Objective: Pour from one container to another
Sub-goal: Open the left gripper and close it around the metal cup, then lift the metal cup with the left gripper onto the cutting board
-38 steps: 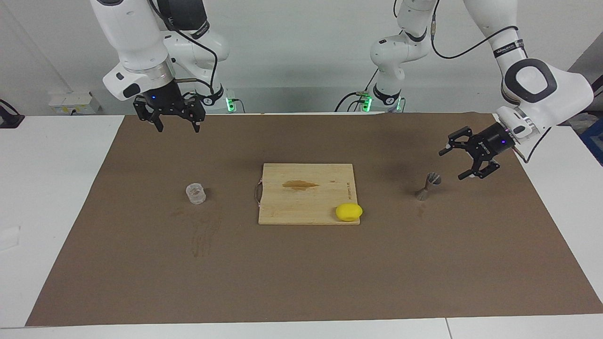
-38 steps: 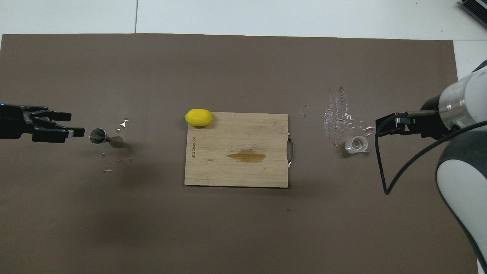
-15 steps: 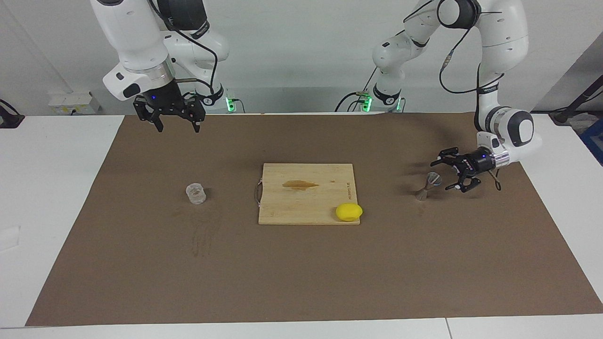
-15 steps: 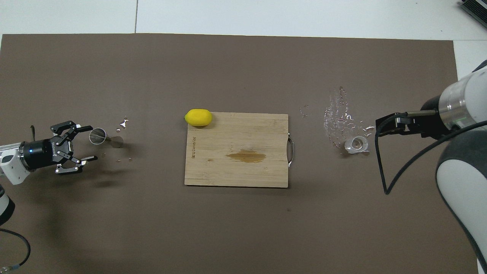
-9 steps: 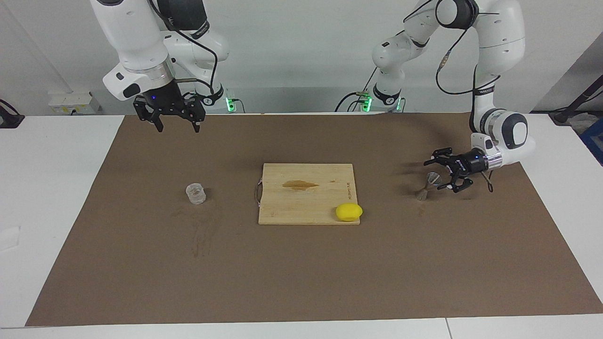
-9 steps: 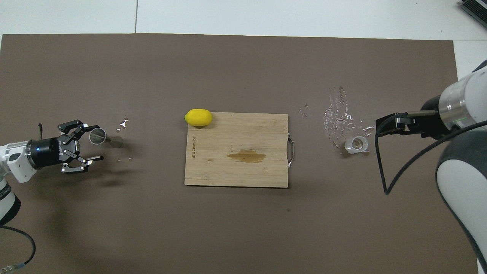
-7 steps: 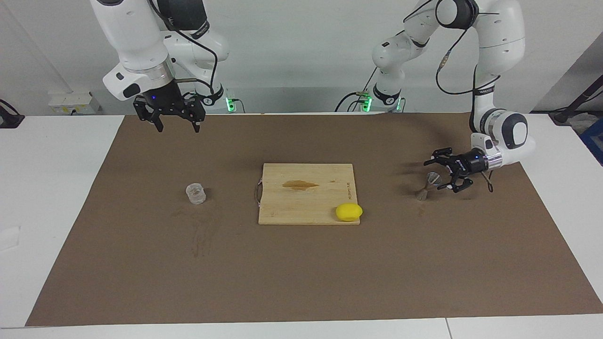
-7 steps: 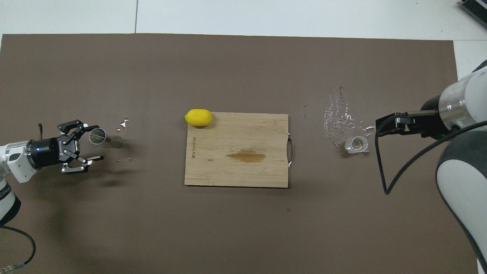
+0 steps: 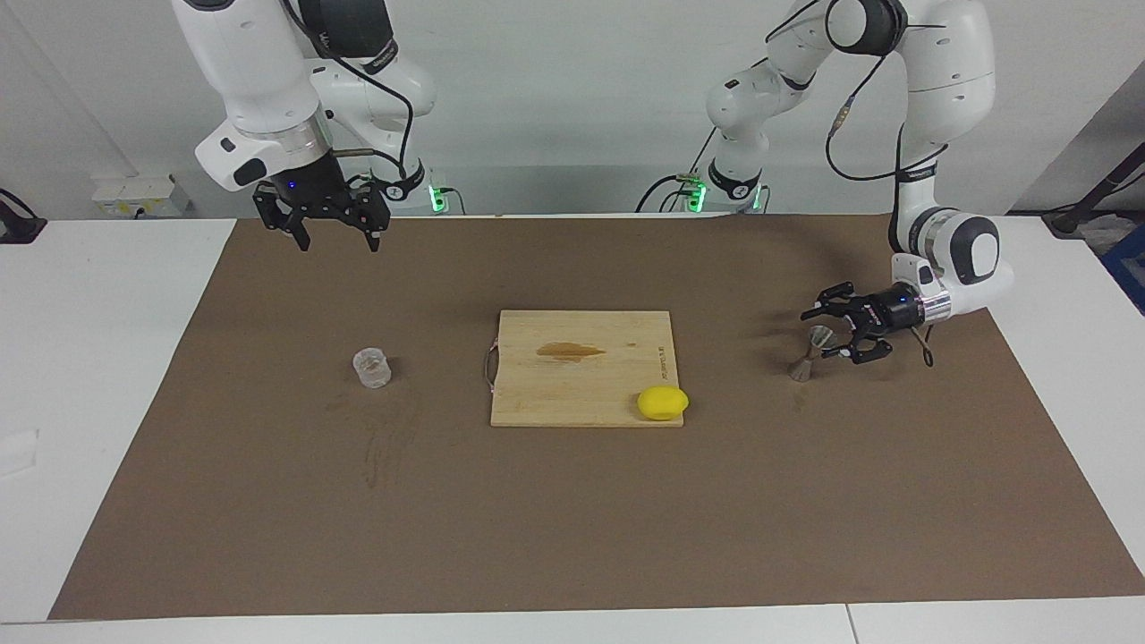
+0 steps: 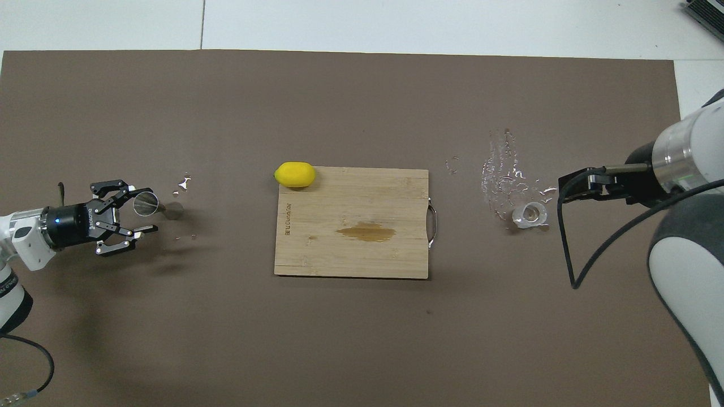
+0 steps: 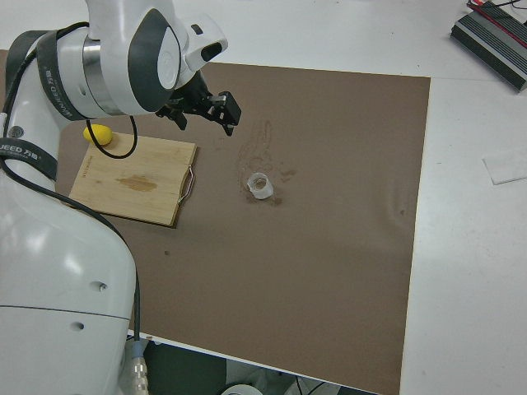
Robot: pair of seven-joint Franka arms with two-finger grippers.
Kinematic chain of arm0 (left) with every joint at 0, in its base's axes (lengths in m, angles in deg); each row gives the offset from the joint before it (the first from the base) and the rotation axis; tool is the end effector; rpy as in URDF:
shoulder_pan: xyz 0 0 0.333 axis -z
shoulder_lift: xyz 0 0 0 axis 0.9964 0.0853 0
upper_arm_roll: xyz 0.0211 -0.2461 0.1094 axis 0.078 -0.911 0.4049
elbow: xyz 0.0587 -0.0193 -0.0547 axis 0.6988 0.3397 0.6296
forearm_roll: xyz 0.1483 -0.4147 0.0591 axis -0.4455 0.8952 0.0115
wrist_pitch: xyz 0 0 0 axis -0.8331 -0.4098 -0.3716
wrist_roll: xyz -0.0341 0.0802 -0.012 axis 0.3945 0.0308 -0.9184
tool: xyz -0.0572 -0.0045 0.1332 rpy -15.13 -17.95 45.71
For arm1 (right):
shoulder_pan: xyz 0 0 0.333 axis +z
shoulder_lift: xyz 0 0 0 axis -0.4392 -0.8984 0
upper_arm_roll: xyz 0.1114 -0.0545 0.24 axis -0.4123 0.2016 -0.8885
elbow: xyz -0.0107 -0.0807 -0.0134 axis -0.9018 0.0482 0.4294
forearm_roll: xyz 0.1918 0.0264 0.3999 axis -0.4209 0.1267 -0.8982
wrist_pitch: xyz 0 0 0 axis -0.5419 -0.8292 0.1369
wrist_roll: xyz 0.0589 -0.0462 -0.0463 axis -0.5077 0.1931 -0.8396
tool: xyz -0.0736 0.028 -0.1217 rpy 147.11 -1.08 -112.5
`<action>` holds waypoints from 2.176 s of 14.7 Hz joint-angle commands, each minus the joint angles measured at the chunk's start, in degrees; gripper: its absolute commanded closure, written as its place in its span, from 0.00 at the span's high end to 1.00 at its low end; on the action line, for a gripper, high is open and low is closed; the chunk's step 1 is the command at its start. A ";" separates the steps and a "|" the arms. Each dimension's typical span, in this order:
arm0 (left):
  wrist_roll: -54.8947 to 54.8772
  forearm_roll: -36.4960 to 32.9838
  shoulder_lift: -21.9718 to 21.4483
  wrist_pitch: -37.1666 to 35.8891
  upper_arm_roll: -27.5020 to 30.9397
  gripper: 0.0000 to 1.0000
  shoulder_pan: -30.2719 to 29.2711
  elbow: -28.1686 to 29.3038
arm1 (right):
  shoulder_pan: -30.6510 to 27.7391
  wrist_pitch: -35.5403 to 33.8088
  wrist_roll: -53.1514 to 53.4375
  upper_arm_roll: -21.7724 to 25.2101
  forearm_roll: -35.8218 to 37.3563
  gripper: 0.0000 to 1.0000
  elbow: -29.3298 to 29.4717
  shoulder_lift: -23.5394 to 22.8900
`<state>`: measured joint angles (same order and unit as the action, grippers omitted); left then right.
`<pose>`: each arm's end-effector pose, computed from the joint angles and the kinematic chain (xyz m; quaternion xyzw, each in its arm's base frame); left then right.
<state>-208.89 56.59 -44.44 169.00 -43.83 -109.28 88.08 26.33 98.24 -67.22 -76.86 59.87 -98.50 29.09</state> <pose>0.5413 0.0841 0.1696 0.6020 -0.4578 0.4792 0.4454 0.5932 0.0809 0.5228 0.9997 -0.0207 -0.0100 0.0069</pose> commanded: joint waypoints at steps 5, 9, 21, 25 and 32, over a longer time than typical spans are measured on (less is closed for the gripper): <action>-0.89 3.98 -0.58 0.72 0.75 0.46 0.88 0.51 | -1.25 -0.07 -1.56 -0.48 -1.69 1.00 -1.03 1.12; -0.89 4.07 -0.40 1.86 0.75 0.27 0.88 -0.37 | -1.25 -0.07 -1.56 -0.48 -1.69 1.00 -1.03 1.12; 8.33 4.42 -0.49 -3.75 0.22 0.12 7.64 -1.25 | -1.25 -0.07 -1.56 -0.48 -1.69 1.00 -1.03 1.12; 8.78 4.69 -1.37 -3.94 0.40 0.12 11.78 -0.29 | -1.25 -0.07 -1.56 -0.48 -1.78 1.00 -1.03 1.12; 14.66 14.60 -6.90 -1.66 0.40 0.12 20.38 8.05 | -1.25 -0.07 -1.56 -0.48 -1.69 1.00 -1.03 1.12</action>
<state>-195.82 66.64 -47.76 165.72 -44.44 -92.69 91.68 26.33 98.24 -67.22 -76.86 59.88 -98.50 29.09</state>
